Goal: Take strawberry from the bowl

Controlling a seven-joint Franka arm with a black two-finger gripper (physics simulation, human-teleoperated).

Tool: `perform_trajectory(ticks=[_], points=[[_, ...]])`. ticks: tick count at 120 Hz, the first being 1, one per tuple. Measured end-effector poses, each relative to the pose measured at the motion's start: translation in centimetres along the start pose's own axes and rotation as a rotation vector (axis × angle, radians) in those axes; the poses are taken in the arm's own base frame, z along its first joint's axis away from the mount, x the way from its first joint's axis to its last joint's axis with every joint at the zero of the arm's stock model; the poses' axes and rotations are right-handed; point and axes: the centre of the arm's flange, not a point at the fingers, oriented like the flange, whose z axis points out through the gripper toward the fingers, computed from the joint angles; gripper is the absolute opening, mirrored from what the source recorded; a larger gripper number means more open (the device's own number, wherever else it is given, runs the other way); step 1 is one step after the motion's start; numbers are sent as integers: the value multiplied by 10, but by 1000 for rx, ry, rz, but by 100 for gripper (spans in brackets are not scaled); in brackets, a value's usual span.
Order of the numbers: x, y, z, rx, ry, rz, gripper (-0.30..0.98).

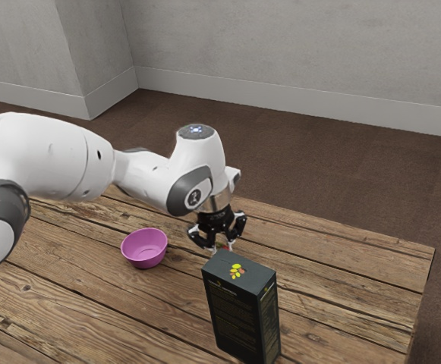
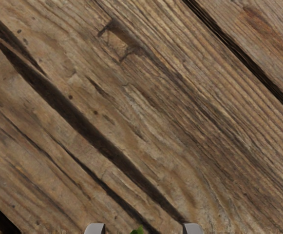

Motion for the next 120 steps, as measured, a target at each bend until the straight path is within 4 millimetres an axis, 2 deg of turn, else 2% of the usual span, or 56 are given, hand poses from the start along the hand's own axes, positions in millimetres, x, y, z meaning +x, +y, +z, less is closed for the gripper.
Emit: perform_trajectory(ticks=[42,66,84,100,112,120], points=[[-8,16,15,8,2,18,11],[-12,18,26,16,-7,21,18],[-12,19,22,7,-6,27,41],[-9,20,-21,-34,-2,37,53],[5,22,-91,-84,13,58,58],[17,20,-151,-91,54,103,60]])
